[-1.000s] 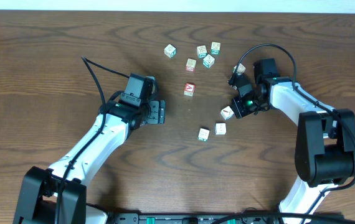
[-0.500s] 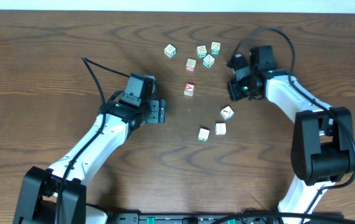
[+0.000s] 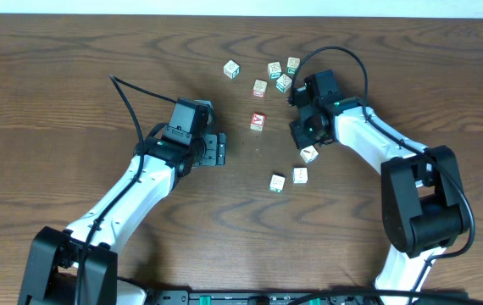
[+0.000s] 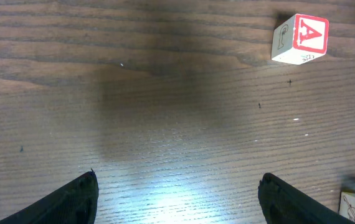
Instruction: Lift 5 blocks
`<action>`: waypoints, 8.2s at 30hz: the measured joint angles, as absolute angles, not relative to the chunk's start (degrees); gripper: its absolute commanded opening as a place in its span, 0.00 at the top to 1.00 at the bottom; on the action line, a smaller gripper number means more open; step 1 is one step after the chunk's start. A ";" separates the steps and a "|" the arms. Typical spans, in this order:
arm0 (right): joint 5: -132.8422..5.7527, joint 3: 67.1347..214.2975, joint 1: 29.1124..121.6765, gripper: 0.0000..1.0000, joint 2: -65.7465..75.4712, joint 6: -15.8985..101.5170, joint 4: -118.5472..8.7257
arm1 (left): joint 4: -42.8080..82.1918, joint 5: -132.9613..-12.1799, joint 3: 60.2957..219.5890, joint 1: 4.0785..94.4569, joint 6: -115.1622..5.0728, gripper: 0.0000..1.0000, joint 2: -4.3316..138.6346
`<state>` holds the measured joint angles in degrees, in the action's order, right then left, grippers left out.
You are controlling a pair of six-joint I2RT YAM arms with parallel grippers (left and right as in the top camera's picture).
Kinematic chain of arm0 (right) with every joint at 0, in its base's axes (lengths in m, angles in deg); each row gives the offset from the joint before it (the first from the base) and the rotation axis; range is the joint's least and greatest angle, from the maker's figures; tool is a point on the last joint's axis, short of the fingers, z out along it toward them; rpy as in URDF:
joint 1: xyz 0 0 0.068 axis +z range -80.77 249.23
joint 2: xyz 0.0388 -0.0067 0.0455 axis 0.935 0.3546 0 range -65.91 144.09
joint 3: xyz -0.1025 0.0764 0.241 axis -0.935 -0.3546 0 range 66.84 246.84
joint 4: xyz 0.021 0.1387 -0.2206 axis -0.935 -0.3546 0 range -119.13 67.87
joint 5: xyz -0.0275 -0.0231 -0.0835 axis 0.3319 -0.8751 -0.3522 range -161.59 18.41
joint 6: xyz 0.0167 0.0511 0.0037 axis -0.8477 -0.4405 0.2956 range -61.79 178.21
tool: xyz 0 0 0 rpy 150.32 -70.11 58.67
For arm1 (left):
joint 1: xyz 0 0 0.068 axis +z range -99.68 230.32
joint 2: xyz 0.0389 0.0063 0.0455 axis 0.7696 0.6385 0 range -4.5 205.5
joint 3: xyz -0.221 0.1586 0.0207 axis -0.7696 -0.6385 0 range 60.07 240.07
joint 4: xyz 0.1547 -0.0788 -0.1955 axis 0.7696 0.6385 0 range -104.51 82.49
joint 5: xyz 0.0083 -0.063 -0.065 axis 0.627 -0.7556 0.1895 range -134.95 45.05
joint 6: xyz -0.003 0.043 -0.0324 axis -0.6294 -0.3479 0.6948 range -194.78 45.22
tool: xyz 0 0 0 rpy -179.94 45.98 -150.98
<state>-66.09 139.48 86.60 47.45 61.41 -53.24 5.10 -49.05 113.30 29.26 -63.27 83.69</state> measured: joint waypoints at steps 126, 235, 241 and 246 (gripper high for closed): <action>-63.16 139.74 67.38 0.56 47.45 49.72 -61.39 | -18.85 -56.18 126.33 21.70 -73.74 0.63 111.71; -62.55 139.74 68.59 0.56 47.45 50.42 -61.06 | 17.74 -46.25 120.40 -3.00 -40.19 0.91 99.86; -62.55 139.74 68.59 0.56 47.45 50.63 -61.04 | 13.23 -46.30 120.38 -3.00 -39.80 0.90 99.86; -62.55 139.74 68.59 0.56 47.45 50.63 -60.82 | 10.02 -46.30 120.36 -3.00 -39.80 0.89 99.86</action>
<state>-62.55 139.74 68.59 47.45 50.63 -60.82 10.02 -46.30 120.36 -3.00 -39.80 99.86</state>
